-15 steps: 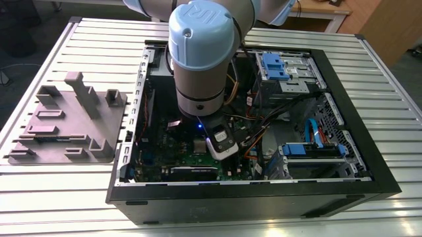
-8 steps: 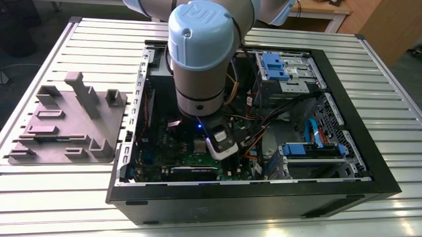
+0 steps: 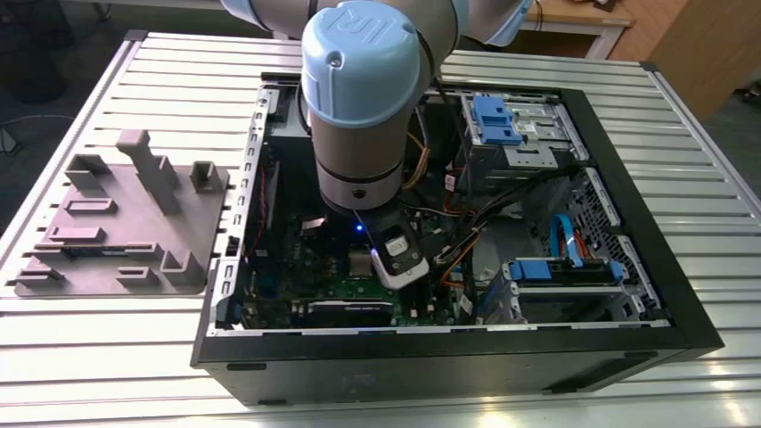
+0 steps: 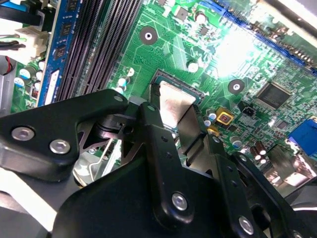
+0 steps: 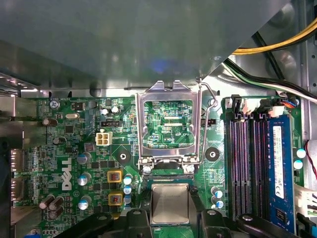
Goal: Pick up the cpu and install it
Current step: 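Place the cpu into insertion slot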
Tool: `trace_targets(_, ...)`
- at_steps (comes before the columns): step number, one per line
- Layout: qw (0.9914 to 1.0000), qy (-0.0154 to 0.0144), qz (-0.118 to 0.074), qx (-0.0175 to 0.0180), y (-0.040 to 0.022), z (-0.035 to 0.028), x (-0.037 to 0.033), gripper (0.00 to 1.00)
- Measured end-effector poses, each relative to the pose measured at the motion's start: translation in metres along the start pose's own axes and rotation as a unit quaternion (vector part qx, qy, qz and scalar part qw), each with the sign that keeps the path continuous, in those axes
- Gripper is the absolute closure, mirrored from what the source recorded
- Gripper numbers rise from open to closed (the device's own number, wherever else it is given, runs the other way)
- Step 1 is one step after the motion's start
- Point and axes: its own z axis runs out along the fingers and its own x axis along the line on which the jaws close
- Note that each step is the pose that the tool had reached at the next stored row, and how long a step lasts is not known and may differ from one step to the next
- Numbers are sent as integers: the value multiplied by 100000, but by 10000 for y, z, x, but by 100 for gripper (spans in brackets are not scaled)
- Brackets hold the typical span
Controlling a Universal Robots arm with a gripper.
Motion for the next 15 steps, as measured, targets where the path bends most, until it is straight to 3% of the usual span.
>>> trace_targets(15, 99993, 56, -1172, -56, -13, 1, 5, 60)
